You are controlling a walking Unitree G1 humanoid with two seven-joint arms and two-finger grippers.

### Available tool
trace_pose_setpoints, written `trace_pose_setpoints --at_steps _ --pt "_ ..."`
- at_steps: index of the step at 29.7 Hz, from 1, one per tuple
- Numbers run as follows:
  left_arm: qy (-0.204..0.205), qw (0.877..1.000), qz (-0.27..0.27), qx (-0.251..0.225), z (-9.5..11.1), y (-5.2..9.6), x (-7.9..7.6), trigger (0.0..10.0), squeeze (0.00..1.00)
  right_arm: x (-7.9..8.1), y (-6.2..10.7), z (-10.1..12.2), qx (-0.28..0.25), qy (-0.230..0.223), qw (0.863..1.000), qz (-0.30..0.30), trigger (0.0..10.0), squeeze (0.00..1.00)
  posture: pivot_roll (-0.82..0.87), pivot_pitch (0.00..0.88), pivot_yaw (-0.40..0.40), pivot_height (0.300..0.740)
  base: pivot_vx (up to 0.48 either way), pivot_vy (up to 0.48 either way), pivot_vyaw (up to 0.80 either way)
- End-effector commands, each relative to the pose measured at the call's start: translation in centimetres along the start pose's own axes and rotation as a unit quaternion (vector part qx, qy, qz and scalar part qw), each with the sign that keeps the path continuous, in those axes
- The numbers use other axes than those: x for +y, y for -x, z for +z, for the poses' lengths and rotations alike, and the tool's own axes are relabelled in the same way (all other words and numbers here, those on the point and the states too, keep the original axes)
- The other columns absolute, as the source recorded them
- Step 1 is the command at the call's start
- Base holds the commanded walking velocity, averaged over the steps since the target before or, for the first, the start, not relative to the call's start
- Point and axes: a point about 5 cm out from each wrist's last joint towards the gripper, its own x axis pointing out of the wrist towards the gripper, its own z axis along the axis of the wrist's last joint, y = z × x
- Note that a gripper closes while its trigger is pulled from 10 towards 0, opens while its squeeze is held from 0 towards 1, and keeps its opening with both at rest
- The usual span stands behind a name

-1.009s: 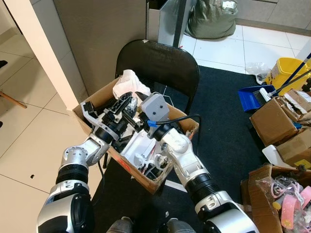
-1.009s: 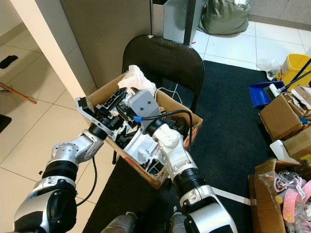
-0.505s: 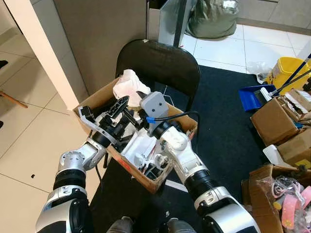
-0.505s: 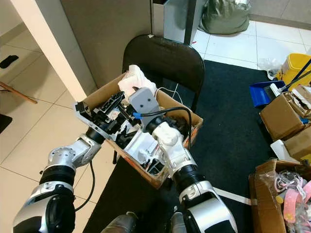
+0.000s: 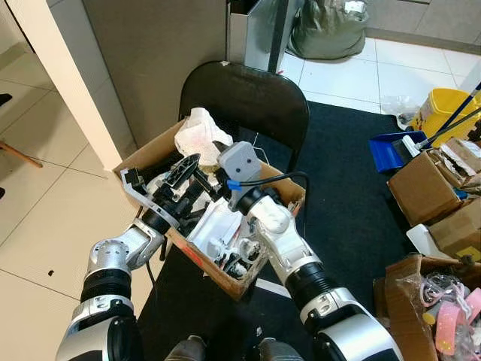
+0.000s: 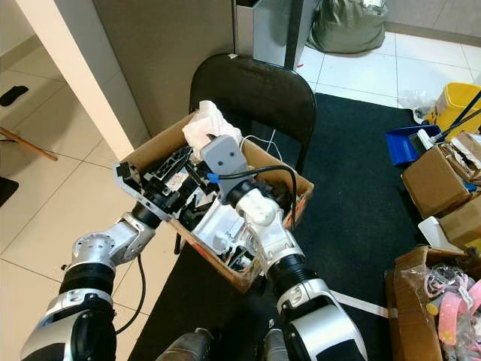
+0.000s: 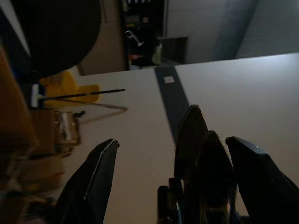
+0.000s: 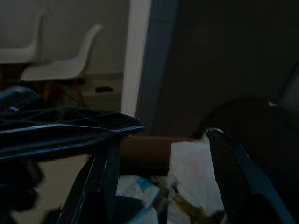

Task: Picking trash to rubbish bin

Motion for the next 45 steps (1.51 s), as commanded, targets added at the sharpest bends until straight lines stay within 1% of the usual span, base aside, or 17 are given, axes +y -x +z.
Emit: trace_pose_setpoints --at_steps 1,2,5,6,8,12,16,18,21,25,28,29,33,39,40,42,45 --pt "-0.029 0.999 0.037 -0.013 1.1 1.6 0.6 10.0 0.0 -0.9 0.1 -0.3 0.011 0.009 0.999 -0.03 10.0 0.0 0.06 0.149 0.031 0.74 0.0 0.0 0.0" --pt "-0.062 0.997 0.032 -0.014 1.9 2.0 0.1 10.0 0.0 -1.8 0.5 -0.9 0.032 0.012 0.998 -0.059 10.0 0.0 0.06 0.145 0.029 0.74 0.0 0.0 0.0" --pt "-0.112 0.994 0.016 0.002 2.3 2.1 -0.8 10.0 0.0 -2.8 0.9 -1.5 0.05 0.008 0.995 -0.091 10.0 0.0 0.06 0.145 0.029 0.74 0.0 0.0 0.0" --pt "-0.112 0.994 0.016 0.002 2.3 2.1 -0.8 10.0 0.0 -2.8 0.9 -1.5 0.05 0.008 0.995 -0.091 10.0 0.0 0.06 0.145 0.029 0.74 0.0 0.0 0.0" --pt "-0.163 0.986 -0.017 0.028 2.3 2.2 -2.4 10.0 0.0 -4.1 1.5 -2.1 0.071 0.012 0.989 -0.128 10.0 0.0 0.06 0.139 0.028 0.74 0.0 0.0 0.0" --pt "-0.187 0.981 -0.03 0.03 2.5 2.3 -3.1 10.0 0.0 -4.8 1.8 -2.4 0.081 0.009 0.986 -0.148 10.0 0.0 0.06 0.139 0.028 0.74 0.0 0.0 0.0" --pt "-0.271 0.96 0.017 0.074 2.1 3.1 -2.3 10.0 0.0 -6.7 3.6 -4.6 0.159 0.021 0.964 -0.213 10.0 0.0 0.06 0.133 0.027 0.74 0.0 0.0 0.0" --pt "-0.287 0.953 0.034 0.089 2.0 3.5 -1.9 10.0 0.0 -7.3 4.4 -5.3 0.185 0.021 0.954 -0.236 10.0 0.0 0.06 0.133 0.027 0.74 0.0 0.0 0.0" --pt "-0.335 0.929 0.088 0.131 1.5 4.5 -0.5 10.0 0.0 -8.9 6.4 -6.7 0.228 -0.006 0.93 -0.287 10.0 0.0 0.07 0.135 0.025 0.74 0.0 0.0 0.0" --pt "-0.342 0.919 0.111 0.162 0.8 6.4 0.1 10.0 0.0 -10.6 10.1 -8.5 0.284 -0.012 0.899 -0.334 10.0 0.0 0.06 0.139 0.031 0.74 0.0 0.0 0.0" --pt "-0.34 0.917 0.126 0.164 0.9 7.3 0.6 10.0 0.0 -10.6 12.1 -9.7 0.326 0.005 0.883 -0.339 10.0 0.0 0.06 0.142 0.03 0.74 0.0 0.0 0.0" --pt "-0.34 0.917 0.126 0.164 0.9 7.3 0.6 10.0 0.0 -10.6 12.1 -9.7 0.326 0.005 0.883 -0.339 10.0 0.0 0.06 0.142 0.03 0.74 0.0 0.0 0.0" --pt "-0.357 0.909 0.128 0.17 0.8 8.1 0.4 10.0 0.0 -10.3 15.4 -11.4 0.37 -0.025 0.851 -0.372 10.0 0.0 0.07 0.146 0.026 0.74 0.0 0.0 0.0" --pt "-0.369 0.902 0.136 0.18 0.8 8.6 0.8 10.0 0.0 -9.7 16.4 -12.0 0.387 -0.029 0.842 -0.375 10.0 0.0 0.07 0.15 0.027 0.74 -0.375 0.0 0.0" --pt "-0.369 0.899 0.146 0.184 0.6 8.7 1.2 10.0 0.0 -9.4 17.0 -12.4 0.399 -0.036 0.834 -0.379 10.0 0.0 0.07 0.153 0.031 0.74 -0.382 0.0 0.0" --pt "-0.369 0.899 0.148 0.185 0.5 8.7 1.3 10.0 0.0 -9.3 17.2 -12.5 0.402 -0.041 0.831 -0.381 10.0 0.0 0.07 0.153 0.031 0.74 -0.382 0.0 0.0" --pt "-0.361 0.894 0.186 0.188 0.4 9.4 2.5 10.0 0.0 -8.9 17.8 -12.9 0.413 -0.051 0.824 -0.384 10.0 0.0 0.07 0.153 0.031 0.74 -0.393 0.0 0.0"
